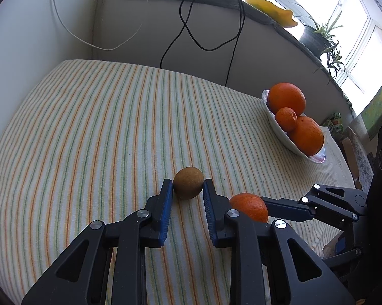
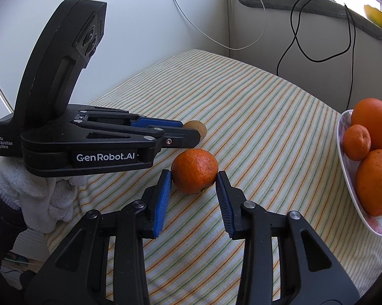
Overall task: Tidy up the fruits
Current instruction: 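Grasp the brown kiwi with the left gripper while the right gripper grasps the small tangerine, then lift the kiwi and tangerine and carry both over the bowl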
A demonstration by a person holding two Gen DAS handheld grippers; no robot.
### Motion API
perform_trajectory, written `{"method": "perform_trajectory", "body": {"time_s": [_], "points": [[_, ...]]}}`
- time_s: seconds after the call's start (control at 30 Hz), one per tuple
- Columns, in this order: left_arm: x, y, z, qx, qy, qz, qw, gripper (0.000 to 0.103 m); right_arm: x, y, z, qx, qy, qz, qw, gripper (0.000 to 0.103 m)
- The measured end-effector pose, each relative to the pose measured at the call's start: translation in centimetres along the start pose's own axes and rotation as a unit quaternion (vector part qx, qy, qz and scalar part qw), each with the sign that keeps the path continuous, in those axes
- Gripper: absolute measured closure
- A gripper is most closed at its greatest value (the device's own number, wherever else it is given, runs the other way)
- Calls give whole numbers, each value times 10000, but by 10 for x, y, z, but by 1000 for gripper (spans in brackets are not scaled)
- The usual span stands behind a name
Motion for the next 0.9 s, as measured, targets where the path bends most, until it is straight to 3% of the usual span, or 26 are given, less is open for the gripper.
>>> {"method": "perform_trajectory", "body": {"time_s": [0.1,0.37,0.43,0.47,0.9], "points": [[2,3,2,-34,88,102,9999,70,2,-3,-2,7,13,-1,10000,65],[11,17,4,-152,374,295,9987,70,13,-12,-8,27,15,-97,9999,65],[12,18,3,-155,504,433,9977,75,17,-13,-11,19,49,-115,9999,65],[12,17,4,-145,502,434,9977,79,18,-13,-11,13,64,-119,9999,65],[38,-4,18,156,627,326,9974,79,31,-29,-8,217,235,-93,9994,65]]}}
Point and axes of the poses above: each gripper's, at about its wrist camera, not at the fingertips, and y roughly the way its jaws point, x to its right, z to its top, the point moved 9 cm from there along y, roughly the way its jaws point, and after that the axes turned 10 degrees about -z, right-handed, at the moved point
